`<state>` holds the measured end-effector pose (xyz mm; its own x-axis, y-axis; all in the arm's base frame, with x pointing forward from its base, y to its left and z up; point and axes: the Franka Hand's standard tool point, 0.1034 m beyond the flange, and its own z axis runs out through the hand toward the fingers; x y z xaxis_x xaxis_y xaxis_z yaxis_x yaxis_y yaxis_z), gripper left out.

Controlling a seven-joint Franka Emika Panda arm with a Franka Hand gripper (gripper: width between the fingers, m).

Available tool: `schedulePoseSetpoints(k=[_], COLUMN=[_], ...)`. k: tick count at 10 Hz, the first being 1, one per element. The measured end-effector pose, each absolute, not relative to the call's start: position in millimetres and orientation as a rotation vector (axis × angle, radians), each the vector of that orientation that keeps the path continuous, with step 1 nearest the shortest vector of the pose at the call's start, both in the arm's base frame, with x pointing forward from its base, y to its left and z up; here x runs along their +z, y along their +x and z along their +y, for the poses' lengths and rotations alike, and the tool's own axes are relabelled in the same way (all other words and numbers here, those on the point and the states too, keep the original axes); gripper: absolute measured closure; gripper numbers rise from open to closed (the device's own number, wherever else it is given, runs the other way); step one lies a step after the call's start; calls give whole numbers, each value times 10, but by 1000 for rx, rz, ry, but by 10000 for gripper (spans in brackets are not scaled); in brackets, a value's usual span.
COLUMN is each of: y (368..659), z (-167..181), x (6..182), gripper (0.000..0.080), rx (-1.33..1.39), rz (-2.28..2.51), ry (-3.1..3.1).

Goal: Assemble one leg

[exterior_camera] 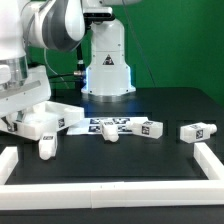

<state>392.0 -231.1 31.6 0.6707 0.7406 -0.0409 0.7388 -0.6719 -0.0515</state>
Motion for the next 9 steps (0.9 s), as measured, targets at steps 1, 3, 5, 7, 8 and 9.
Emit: schedulePoseSetpoints(k=[1,3,5,7,8,9], y=[3958,4297,4728,4790,4780,4779], z=[-2197,-1741,-1422,-1426,-1422,-1416], x=[463,785,910,883,871,863], gripper=[746,746,745,745,745,745], rx=[85,114,132,135,140,142], rz=[-1130,-778,-567,-599,-598,-600], ry=[-2908,-3033,-3090,-3086,-3085,-3084])
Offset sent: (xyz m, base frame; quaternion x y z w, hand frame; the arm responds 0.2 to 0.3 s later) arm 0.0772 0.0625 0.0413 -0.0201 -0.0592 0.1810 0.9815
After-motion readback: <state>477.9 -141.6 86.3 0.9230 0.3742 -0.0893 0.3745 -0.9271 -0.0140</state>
